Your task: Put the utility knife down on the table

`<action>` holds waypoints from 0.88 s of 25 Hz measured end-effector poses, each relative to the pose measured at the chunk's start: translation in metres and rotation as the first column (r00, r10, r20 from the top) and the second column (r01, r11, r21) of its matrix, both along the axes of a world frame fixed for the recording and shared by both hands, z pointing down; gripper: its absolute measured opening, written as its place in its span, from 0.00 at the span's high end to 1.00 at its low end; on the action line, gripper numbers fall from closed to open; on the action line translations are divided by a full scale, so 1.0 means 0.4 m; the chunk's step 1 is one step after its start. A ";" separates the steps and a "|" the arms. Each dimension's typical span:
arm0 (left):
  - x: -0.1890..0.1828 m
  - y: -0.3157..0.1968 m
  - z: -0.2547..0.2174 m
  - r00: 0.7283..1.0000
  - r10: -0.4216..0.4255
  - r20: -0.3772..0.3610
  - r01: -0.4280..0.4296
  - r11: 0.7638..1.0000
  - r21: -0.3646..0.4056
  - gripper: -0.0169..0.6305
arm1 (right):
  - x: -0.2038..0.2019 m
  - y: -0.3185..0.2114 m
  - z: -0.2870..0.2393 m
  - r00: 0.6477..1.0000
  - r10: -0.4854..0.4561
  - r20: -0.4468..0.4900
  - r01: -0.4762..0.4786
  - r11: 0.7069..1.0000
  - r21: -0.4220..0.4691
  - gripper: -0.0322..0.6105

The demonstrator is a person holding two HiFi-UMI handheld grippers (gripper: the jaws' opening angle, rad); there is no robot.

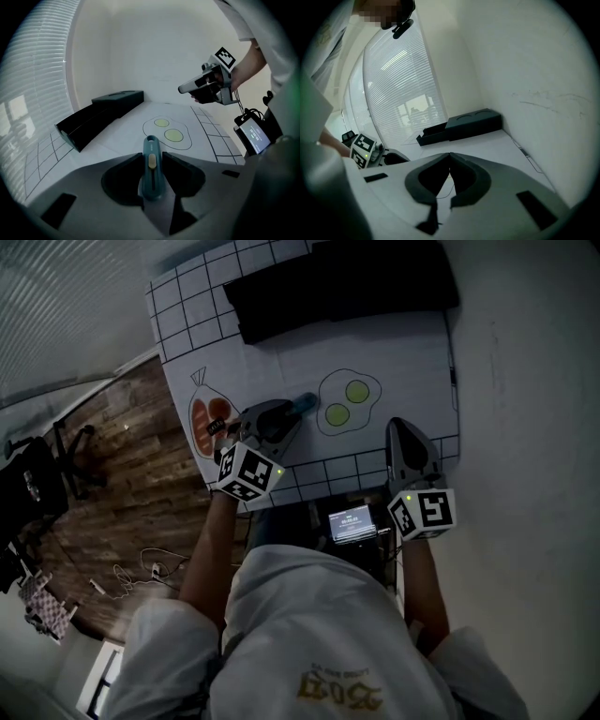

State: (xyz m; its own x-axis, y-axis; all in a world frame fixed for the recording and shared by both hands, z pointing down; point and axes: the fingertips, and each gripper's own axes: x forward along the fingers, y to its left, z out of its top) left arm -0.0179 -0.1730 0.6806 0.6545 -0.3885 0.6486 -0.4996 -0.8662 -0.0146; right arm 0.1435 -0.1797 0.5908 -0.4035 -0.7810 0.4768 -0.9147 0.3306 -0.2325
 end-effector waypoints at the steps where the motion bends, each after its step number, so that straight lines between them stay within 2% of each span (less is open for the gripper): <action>1: 0.001 0.000 0.000 1.000 0.002 0.004 -0.002 1.000 0.001 0.76 | 0.000 0.000 0.000 1.000 0.000 0.001 0.000 1.000 0.000 0.94; 13: 0.004 0.002 0.000 1.000 -0.006 -0.001 0.006 1.000 0.010 0.75 | -0.020 -0.003 -0.003 1.000 -0.011 0.013 0.011 1.000 0.004 0.94; 22: 0.000 0.020 -0.021 0.998 -0.032 -0.056 0.032 0.999 -0.002 0.71 | -0.025 -0.005 -0.016 1.000 -0.019 0.012 0.019 1.000 0.019 0.94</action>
State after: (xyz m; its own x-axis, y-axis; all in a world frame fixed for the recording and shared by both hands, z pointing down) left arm -0.0178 -0.1651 0.6723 0.6769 -0.4087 0.6122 -0.5268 -0.8499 0.0151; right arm 0.1335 -0.1817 0.5843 -0.4239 -0.7821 0.4568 -0.9053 0.3522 -0.2373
